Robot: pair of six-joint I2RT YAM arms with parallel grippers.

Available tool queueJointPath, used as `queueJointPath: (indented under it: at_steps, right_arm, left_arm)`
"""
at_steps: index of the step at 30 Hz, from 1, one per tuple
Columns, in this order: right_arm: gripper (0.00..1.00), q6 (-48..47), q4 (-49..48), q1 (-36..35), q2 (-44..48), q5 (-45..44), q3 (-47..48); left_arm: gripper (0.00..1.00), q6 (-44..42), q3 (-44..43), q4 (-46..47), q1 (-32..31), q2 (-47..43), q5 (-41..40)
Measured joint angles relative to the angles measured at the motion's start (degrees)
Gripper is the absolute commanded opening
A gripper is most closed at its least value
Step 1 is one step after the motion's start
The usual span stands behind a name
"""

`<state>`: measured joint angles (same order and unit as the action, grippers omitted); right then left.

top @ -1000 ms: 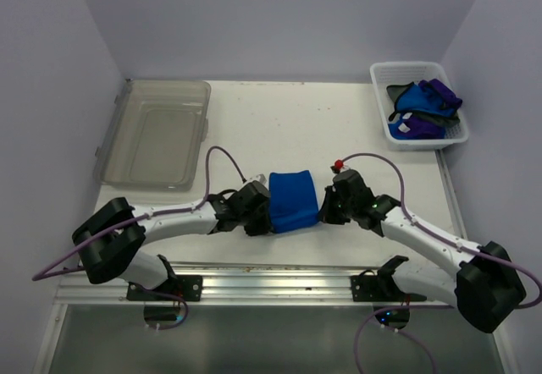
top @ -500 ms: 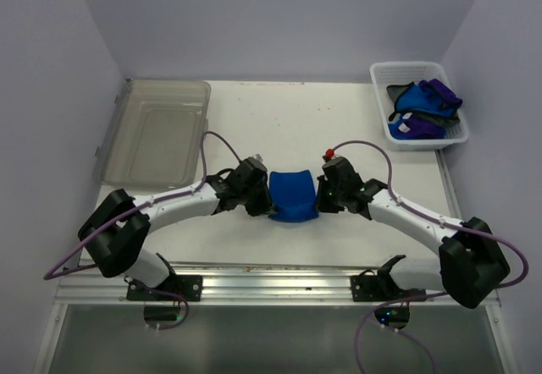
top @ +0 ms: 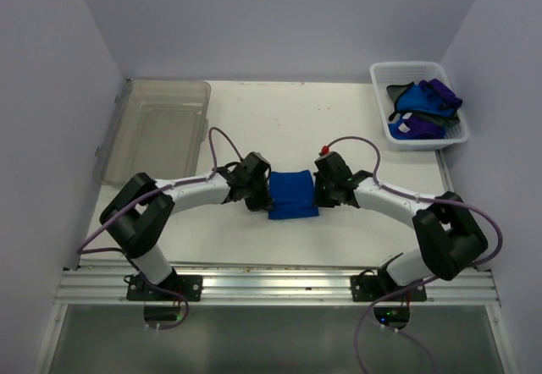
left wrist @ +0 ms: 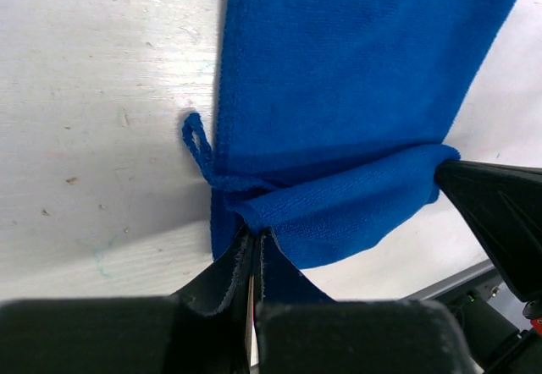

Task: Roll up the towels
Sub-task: Roll the towel

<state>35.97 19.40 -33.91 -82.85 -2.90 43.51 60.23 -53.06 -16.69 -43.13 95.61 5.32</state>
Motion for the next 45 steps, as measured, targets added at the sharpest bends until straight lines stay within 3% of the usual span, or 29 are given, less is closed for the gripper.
queueJointPath:
  at_steps: [6, 12, 17, 23, 33, 41, 42, 45]
  right_arm:
    - [0.00, 0.0, -1.9, 0.5, -3.2, -0.4, 1.4]
    - [0.00, 0.0, -2.1, 0.5, -3.5, -0.5, 1.7]
    - [0.00, 0.0, -2.0, 0.6, -3.5, -0.7, 1.9]
    - [0.00, 0.0, -2.0, 0.6, -3.8, -0.8, 2.0]
    - [0.00, 0.1, -2.5, 0.6, -2.9, -0.7, 1.0]
    - [0.00, 1.7, -2.2, 0.6, 7.6, 0.9, -6.5]
    - [0.04, 1.6, -1.5, 0.5, 8.8, 1.0, -6.9]
    - [0.30, 0.9, 0.3, 0.5, 11.1, 1.0, -7.0]
  left_arm:
    - [0.01, 0.0, -0.1, -0.8, 0.0, 0.3, -1.1]
    - [0.32, -1.5, -3.5, -6.8, -0.5, -0.2, -6.1]
    - [0.32, -2.4, -10.4, -12.7, -4.2, -2.8, -12.5]
    - [0.24, -2.8, -11.5, -10.3, -8.0, -2.7, -11.5]
    - [0.23, -3.2, -9.2, -3.1, -5.5, 6.0, -8.8]
    - [0.21, -5.8, -10.4, -0.3, -4.6, 8.9, -5.8]
    - [0.21, -6.1, -10.7, -0.2, -4.6, 9.2, -5.6]
    - [0.21, -7.6, -11.9, -0.4, -4.6, 9.9, -4.6]
